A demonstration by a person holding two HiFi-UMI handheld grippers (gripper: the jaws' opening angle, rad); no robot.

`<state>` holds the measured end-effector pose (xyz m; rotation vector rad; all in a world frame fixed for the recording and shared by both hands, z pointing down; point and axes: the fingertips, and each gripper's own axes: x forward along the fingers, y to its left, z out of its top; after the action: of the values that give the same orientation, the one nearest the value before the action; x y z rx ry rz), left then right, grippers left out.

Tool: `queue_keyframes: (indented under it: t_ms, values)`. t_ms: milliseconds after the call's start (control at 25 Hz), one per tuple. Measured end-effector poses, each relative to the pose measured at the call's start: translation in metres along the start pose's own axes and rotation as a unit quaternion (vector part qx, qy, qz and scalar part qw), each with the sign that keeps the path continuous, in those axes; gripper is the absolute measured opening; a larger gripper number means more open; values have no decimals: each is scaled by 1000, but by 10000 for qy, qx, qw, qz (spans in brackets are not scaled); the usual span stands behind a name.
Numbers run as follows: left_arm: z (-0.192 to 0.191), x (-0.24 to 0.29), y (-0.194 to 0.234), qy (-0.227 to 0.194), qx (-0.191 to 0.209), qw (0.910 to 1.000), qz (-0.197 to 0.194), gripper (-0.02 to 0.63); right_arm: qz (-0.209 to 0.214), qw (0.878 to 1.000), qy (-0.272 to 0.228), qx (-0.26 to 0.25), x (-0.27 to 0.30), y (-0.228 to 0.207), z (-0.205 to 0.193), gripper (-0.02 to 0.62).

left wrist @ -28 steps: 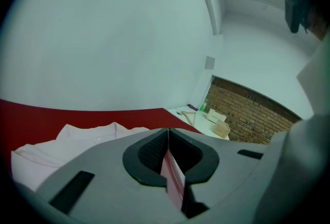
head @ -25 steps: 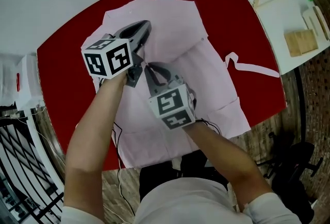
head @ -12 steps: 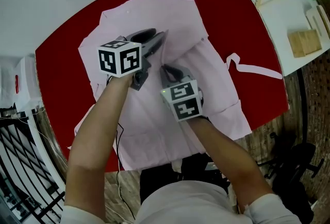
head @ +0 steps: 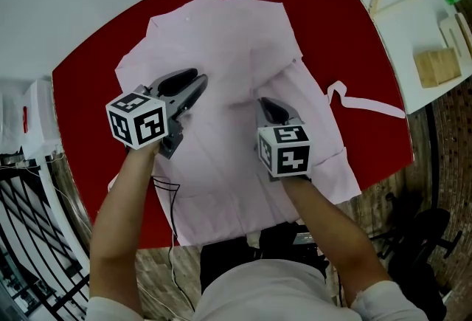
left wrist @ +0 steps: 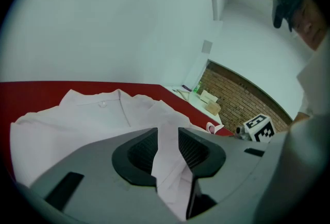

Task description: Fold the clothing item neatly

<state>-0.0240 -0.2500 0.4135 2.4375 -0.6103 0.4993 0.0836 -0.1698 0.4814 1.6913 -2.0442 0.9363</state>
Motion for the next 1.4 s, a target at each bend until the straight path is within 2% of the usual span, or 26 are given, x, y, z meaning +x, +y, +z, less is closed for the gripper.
queue_keyframes:
  t_ms: [120, 280, 480, 800, 920, 1120, 1400]
  values:
    - [-21, -22, 19, 178, -58, 9994, 293, 98, 258, 9994, -200, -118, 2, 13, 22, 29]
    - [-48, -49, 65, 434, -329, 9941, 934, 33, 891, 9949, 205, -436, 31, 46, 24, 28]
    - [-60, -77, 136, 548, -776, 9812, 1680, 17, 721, 9937, 729, -458, 47, 31, 6, 28]
    - [-77, -92, 197, 960, -1050, 9635, 2268, 17, 547, 9923, 974, -535, 45, 11, -1, 25]
    - [-79, -96, 202, 789, -1330, 9619, 2254, 17, 519, 9920, 986, -600, 43, 6, -2, 23]
    - [-80, -106, 196, 527, -1367, 9612, 2338, 17, 529, 9928, 899, -593, 39, 2, 0, 23]
    - [-50, -133, 135, -554, -1177, 9694, 2083, 18, 556, 9951, 476, -660, 13, -17, 12, 25]
